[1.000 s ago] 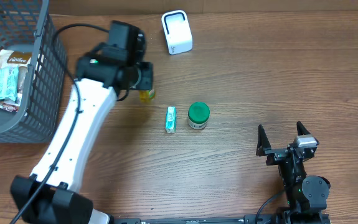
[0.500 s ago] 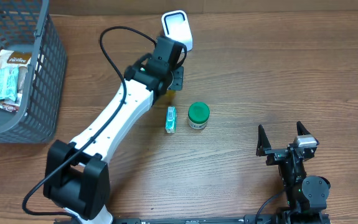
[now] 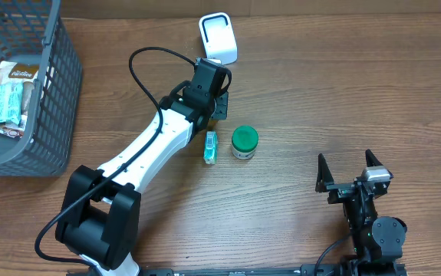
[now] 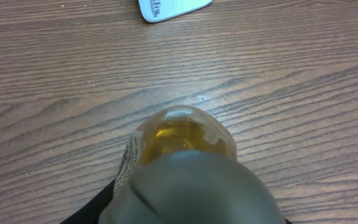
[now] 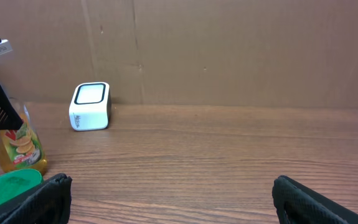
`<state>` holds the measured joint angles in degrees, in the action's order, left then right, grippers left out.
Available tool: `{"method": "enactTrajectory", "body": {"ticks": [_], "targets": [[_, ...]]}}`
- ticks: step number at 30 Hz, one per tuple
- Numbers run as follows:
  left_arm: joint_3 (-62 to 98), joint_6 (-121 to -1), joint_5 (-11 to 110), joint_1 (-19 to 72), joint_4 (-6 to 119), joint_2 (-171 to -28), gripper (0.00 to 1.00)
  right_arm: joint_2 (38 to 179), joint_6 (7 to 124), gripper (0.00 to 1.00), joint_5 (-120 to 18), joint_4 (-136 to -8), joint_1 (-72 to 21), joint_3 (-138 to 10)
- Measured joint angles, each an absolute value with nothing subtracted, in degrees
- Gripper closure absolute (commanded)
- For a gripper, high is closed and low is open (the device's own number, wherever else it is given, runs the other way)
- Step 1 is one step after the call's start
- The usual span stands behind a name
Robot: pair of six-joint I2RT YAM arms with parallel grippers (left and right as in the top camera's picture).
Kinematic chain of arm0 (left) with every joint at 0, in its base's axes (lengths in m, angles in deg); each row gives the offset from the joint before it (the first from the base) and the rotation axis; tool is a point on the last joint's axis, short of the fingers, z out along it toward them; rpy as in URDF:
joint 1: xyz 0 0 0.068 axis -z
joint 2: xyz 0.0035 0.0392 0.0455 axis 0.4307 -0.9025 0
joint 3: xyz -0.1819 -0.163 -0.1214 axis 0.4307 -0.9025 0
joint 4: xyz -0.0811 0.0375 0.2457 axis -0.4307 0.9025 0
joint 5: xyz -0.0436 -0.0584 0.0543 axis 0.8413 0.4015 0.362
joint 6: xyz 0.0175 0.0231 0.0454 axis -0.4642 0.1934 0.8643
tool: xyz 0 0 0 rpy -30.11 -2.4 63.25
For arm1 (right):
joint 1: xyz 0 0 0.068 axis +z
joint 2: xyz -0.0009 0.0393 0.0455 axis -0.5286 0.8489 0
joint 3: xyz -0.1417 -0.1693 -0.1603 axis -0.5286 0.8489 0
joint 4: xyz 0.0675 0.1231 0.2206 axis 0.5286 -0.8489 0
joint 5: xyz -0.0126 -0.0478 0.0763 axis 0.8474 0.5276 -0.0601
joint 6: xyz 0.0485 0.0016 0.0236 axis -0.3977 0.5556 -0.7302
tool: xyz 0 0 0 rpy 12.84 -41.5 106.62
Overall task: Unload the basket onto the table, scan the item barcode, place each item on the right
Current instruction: 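Carry the soap bottle to the front of the white scanner, then set the soap bottle upright on the table and release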
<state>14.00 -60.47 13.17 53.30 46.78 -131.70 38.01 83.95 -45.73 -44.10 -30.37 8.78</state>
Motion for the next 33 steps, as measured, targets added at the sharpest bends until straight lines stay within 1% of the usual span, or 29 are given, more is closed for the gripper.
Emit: {"method": "enactTrajectory", "body": {"ticks": [5, 6, 9, 11, 13, 20, 24, 30, 33], "targets": [[14.0, -60.6, 13.17, 53.3, 46.67, -131.7, 0.41, 38.01, 83.95, 0.0, -45.73, -44.08, -30.37, 8.78], [14.0, -60.66, 13.35, 53.3, 46.54, -131.7, 0.34, 38.01, 84.0, 0.0, -45.73, -44.1, -30.37, 8.78], [14.0, -60.77, 13.79, 53.3, 46.76, -131.7, 0.23, 38.01, 83.95, 0.0, -45.73, -44.1, -30.37, 8.78], [14.0, -60.62, 13.85, 53.3, 46.8, -131.7, 0.1, 38.01, 83.98, 0.0, -45.73, -44.1, -30.37, 8.78], [14.0, -60.62, 13.9, 53.3, 47.17, -131.7, 0.01, 38.01, 83.95, 0.0, -45.71, -44.1, -30.37, 8.78], [14.87, -60.44, 14.53, 53.28, 47.85, -131.7, 0.0, 38.01, 83.95, 0.0, -45.73, -44.1, -30.37, 8.78], [19.42, -59.29, 15.64, 53.28, 49.47, -130.8, 0.0, 38.01, 83.98, 0.0, -45.73, -44.1, -30.37, 8.78], [25.41, -58.85, 15.95, 52.45, 53.64, -124.14, 0.0, 38.01, 83.98, 0.0, -45.71, -44.1, -30.37, 8.78], [26.22, -58.7, 15.71, 50.02, 56.98, -120.4, 0.0, 38.01, 83.98, 0.0, -45.75, -44.08, -30.37, 8.78]]}}
